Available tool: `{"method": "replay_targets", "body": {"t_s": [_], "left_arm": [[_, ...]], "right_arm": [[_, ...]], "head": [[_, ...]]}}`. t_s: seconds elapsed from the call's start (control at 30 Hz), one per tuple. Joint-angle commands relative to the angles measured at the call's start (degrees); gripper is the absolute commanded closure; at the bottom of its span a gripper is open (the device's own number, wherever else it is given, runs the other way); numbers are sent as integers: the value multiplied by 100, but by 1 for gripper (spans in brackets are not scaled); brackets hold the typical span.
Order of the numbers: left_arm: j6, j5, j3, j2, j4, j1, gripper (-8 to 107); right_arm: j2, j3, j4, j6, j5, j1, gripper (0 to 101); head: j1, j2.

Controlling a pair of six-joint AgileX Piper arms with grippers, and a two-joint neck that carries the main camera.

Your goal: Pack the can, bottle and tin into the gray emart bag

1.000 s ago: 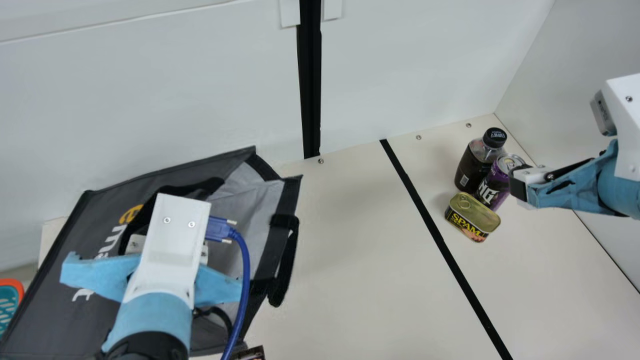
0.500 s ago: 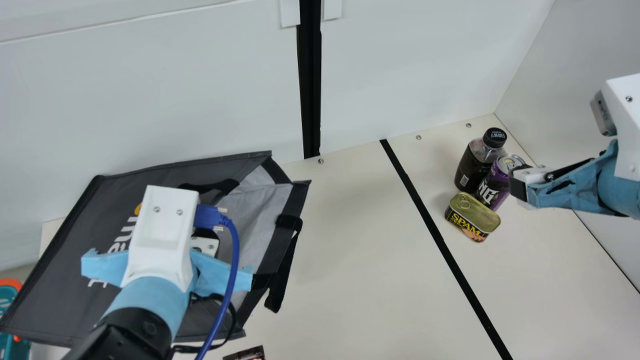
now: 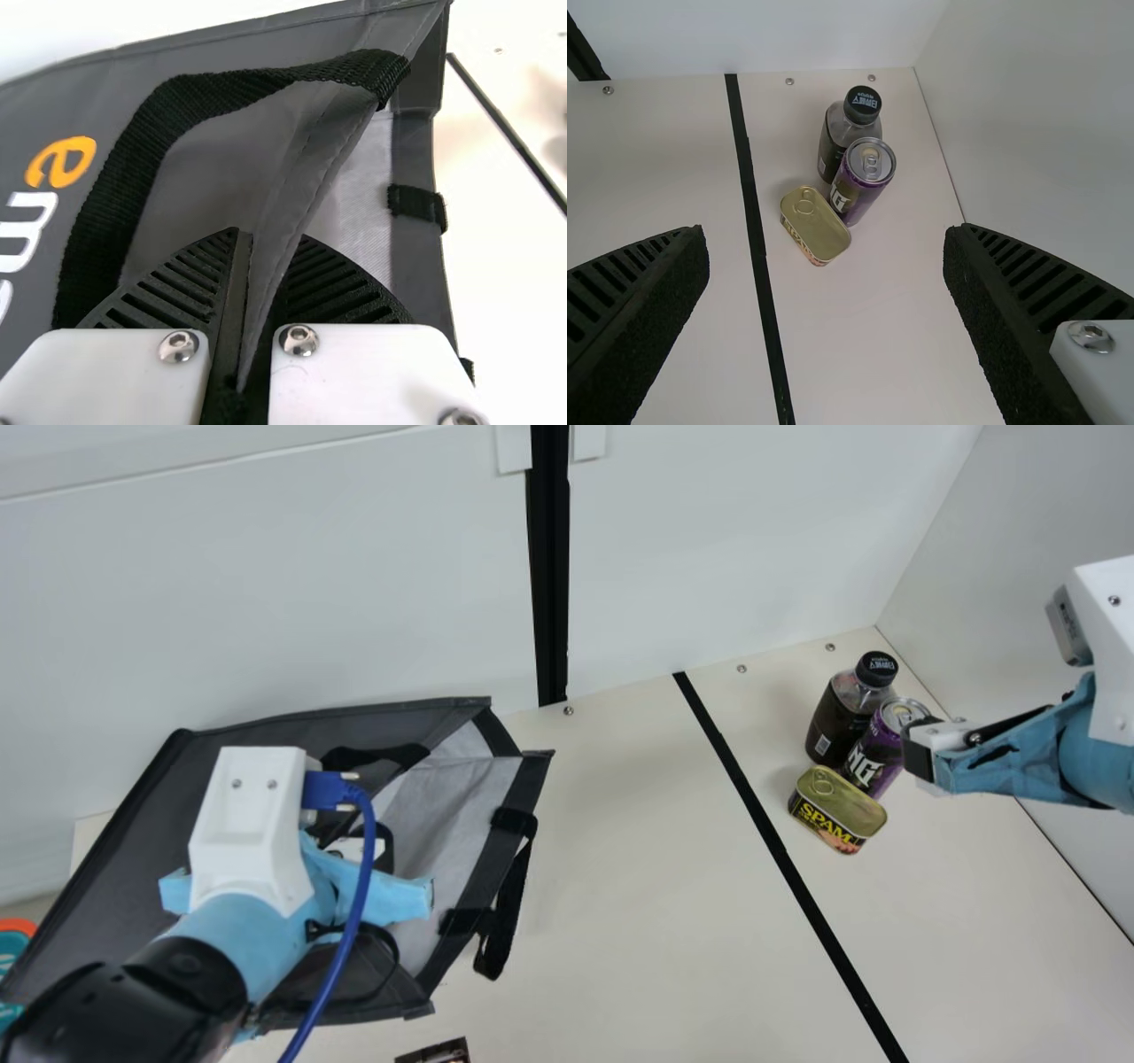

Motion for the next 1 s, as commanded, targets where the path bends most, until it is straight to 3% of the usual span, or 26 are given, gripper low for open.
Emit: {"method": "replay_targets", "body": {"t_s": [0.0,0.53,0.97], "left_arm": [[206,-102,44,-12,-550,110,89],[1664,-529,497,-132,-2714,799,89],[2692,-570,783,-209,-4128,1236,89]], "right_arm": [[0,0,0,0,0,0,10],[0,0,0,0,0,0,10],[0,0,0,0,0,0,10]], "head": [[-130,-5],[-130,-5],[-130,-5]]}}
